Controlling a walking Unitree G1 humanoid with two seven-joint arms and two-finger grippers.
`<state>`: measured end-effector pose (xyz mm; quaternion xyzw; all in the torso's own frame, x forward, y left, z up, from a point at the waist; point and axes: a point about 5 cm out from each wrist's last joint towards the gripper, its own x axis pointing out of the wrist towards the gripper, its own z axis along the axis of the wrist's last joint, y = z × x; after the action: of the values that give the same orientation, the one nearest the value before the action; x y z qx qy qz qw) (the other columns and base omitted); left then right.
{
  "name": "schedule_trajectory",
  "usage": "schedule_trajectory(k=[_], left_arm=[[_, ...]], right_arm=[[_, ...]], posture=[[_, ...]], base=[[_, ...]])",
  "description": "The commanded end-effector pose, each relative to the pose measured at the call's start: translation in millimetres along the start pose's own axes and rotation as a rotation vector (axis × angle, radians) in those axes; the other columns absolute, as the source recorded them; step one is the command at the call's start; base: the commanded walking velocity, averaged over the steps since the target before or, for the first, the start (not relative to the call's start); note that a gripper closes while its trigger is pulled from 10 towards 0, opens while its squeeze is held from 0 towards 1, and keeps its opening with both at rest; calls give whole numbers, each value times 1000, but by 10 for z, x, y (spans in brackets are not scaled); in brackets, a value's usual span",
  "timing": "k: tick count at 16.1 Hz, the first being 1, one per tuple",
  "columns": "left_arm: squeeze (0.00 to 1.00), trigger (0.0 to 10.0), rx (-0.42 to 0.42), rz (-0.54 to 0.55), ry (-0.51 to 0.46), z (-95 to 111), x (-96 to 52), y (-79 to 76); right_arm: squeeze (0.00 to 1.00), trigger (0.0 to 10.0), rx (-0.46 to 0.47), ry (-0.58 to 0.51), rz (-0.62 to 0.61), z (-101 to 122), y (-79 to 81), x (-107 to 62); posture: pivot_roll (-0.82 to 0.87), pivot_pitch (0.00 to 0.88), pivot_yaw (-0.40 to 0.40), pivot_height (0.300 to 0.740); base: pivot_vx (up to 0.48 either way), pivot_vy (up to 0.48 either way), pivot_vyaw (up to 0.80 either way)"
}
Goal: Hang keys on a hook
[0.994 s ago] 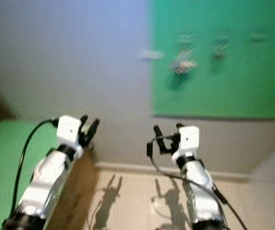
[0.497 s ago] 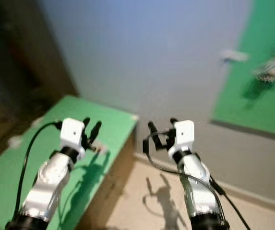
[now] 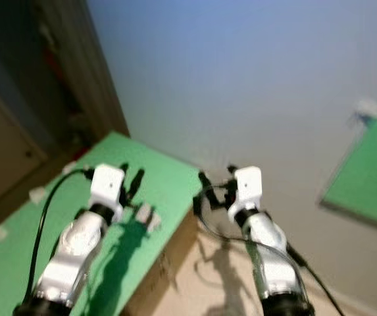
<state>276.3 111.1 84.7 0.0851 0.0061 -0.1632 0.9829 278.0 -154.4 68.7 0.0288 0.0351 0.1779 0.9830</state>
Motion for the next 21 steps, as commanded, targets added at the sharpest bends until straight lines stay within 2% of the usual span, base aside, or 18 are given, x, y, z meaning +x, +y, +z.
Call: schedule_trajectory(k=[1, 3, 6, 12, 13, 21], left_arm=[[0, 10000, 23, -5, 13, -17, 9, -44], [0, 10000, -23, -12, 17, -24, -7, -74], [0, 10000, -7, -8, 14, -25, -23, -87], [0, 10000, -14, 32, 17, -21, -8, -50], [0, 10000, -16, 82, 32, -47, -6, 14], [0, 10000, 2, 171, 51, -65, 78, 276]], right_arm=[[0, 10000, 6, 7, 7, 18, -14, 15], [0, 10000, 13, 35, 1, -14, -11, 24], [0, 10000, 15, 28, 22, -10, 9, 18], [0, 10000, -17, 46, 33, -5, 31, 59], [0, 10000, -39, 90, 47, -37, 47, 92], [0, 10000, 5, 51, 122, 91, 166, 147]], posture=[[-179, 0, 96, 740], [-176, 0, 95, 740], [-174, 3, 92, 740], [-172, 7, 88, 740], [-171, 9, 88, 740], [-169, 22, 89, 740]], base=[[0, -431, 619], [0, -217, 291], [0, 0, 0], [42, -454, 728], [0, 0, 0], [0, 0, 0]])
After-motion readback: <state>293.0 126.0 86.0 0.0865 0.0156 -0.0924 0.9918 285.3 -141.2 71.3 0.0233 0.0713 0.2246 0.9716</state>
